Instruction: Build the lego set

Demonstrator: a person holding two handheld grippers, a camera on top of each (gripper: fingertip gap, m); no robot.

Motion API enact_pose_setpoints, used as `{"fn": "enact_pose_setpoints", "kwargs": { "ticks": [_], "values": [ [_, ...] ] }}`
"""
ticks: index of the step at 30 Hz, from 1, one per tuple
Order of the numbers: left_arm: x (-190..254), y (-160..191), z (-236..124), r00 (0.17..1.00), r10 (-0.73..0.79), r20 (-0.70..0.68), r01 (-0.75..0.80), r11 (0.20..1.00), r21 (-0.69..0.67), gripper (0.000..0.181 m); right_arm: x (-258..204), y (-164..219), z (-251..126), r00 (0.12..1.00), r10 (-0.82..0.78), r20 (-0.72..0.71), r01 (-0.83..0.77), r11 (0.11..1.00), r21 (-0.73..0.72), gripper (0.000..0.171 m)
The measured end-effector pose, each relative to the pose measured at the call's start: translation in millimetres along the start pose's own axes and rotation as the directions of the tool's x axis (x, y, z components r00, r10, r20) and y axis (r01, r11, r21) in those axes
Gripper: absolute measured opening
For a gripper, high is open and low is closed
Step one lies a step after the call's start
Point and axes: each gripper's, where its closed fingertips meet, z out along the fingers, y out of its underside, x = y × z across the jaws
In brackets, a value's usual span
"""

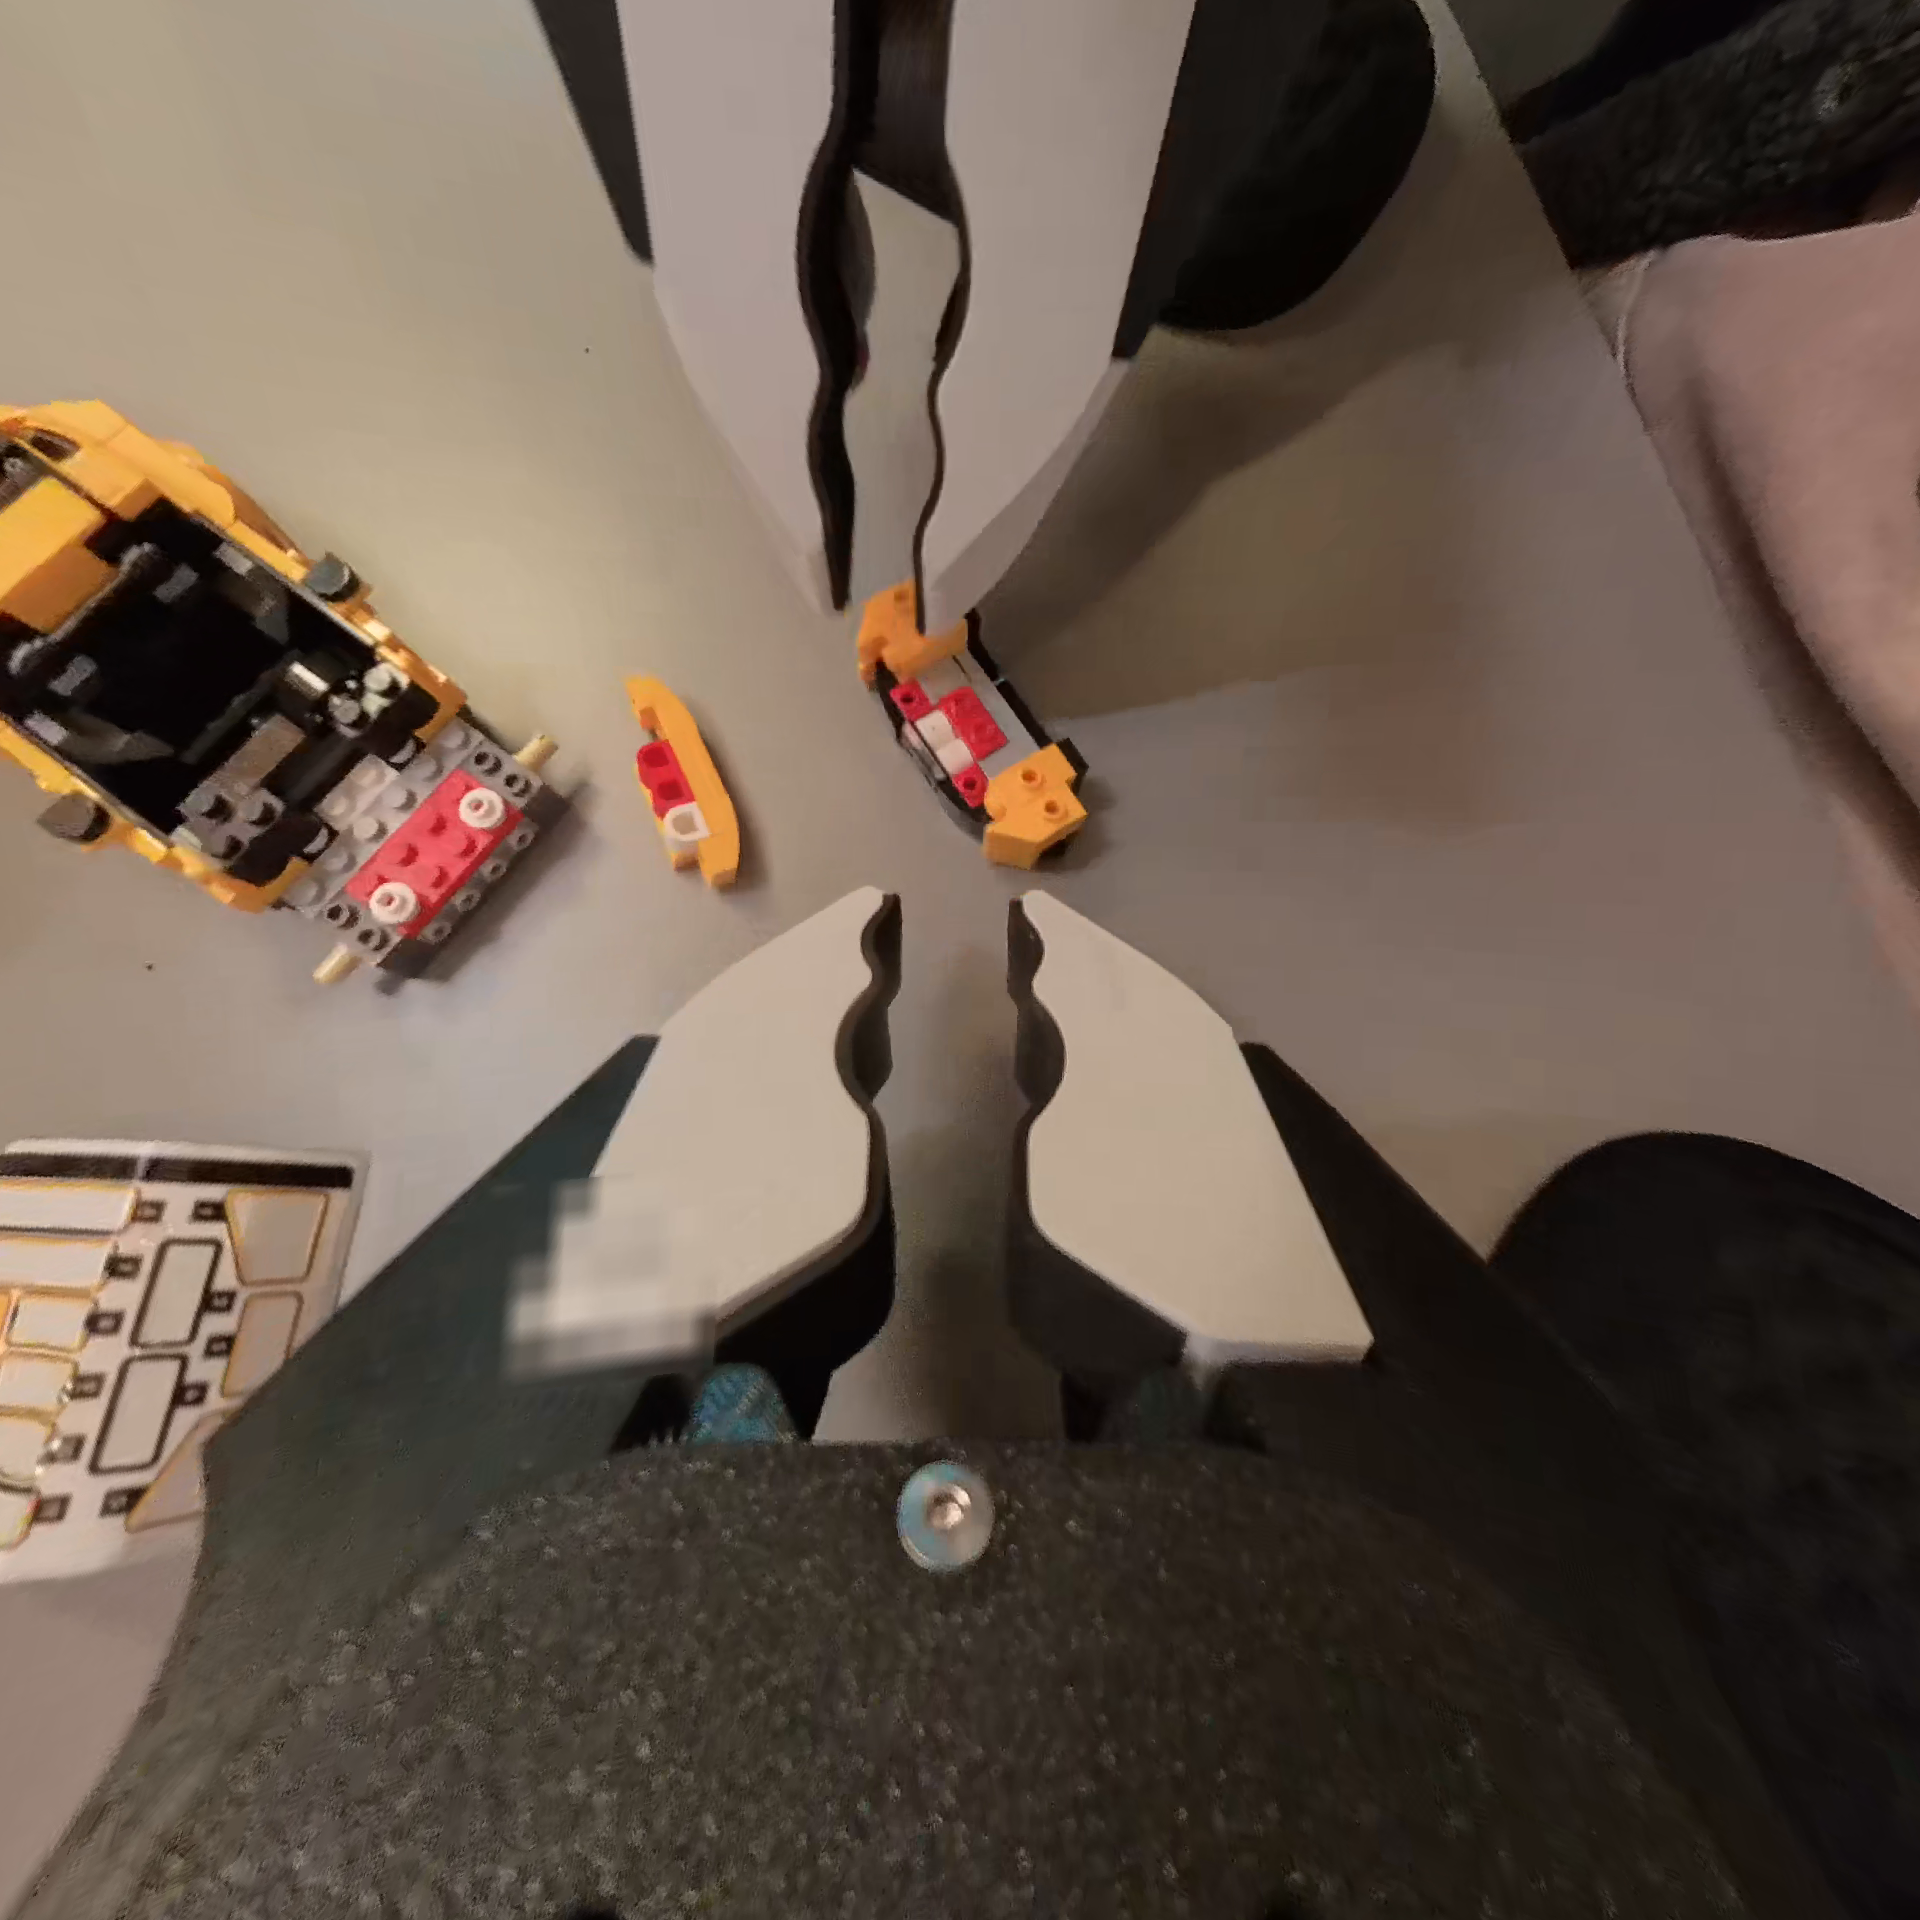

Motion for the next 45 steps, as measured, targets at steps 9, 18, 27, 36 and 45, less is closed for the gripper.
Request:
{"fn": "enact_pose_setpoints", "kwargs": {
  "ticks": [9, 18, 27, 36, 45],
  "values": [
    [15, 8, 20, 0.998, 0.035, -0.049, -0.037, 0.998, -0.043, 0.021, -5, 23, 15, 0.995, -0.097, -0.025, 0.098, 0.995, 0.037, 0.025],
    [8, -6, 6, 0.999, 0.023, -0.032, -0.02, 0.996, 0.082, 0.015, 21, -3, 1, 0.982, -0.157, -0.105, 0.17, 0.978, 0.121, 0.026],
    [40, 28, -22, 1.0, -0.017, -0.014, 0.014, 0.984, -0.176, 0.026, -49, -16, 4, 0.93, -0.345, -0.125, 0.364, 0.906, 0.215, 0.029],
    [47, 40, -3, 0.933, -0.216, 0.288, 0.259, 0.958, -0.121, 0.029, 15, 11, -4, 0.975, -0.215, -0.063, 0.223, 0.919, 0.326, 0.038],
    [38, 19, -21, 0.923, -0.25, 0.293, 0.219, 0.966, 0.134, 0.012, 35, 5, -25, 0.987, -0.146, 0.067, 0.089, 0.845, 0.528, 0.037]
  ]
}}
